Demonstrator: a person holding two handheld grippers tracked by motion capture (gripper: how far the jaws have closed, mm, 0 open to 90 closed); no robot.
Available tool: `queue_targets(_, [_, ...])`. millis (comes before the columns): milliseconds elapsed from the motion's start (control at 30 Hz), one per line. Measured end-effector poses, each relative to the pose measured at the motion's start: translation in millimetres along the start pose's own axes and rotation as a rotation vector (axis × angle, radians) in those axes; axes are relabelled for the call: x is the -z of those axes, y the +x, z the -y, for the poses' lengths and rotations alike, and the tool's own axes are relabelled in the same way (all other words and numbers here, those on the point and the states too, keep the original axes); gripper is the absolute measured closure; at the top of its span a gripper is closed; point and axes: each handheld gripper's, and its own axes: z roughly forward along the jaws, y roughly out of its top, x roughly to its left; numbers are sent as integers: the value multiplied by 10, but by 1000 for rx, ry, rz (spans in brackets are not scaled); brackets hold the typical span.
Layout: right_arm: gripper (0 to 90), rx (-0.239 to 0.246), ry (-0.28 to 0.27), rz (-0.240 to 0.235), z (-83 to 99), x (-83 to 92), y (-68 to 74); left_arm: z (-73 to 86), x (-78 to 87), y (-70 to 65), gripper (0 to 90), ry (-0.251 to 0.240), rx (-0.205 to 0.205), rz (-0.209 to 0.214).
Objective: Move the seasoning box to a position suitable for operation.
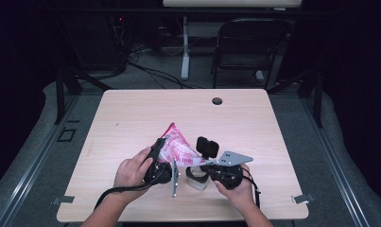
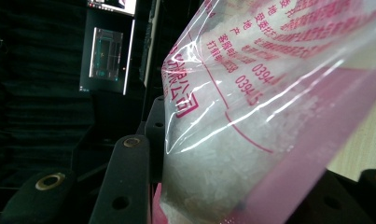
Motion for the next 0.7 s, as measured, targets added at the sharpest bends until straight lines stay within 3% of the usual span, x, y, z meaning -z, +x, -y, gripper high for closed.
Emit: queue_targets(700, [896, 5, 5, 6, 0, -3, 5, -27, 2, 1, 644, -6, -28, -7])
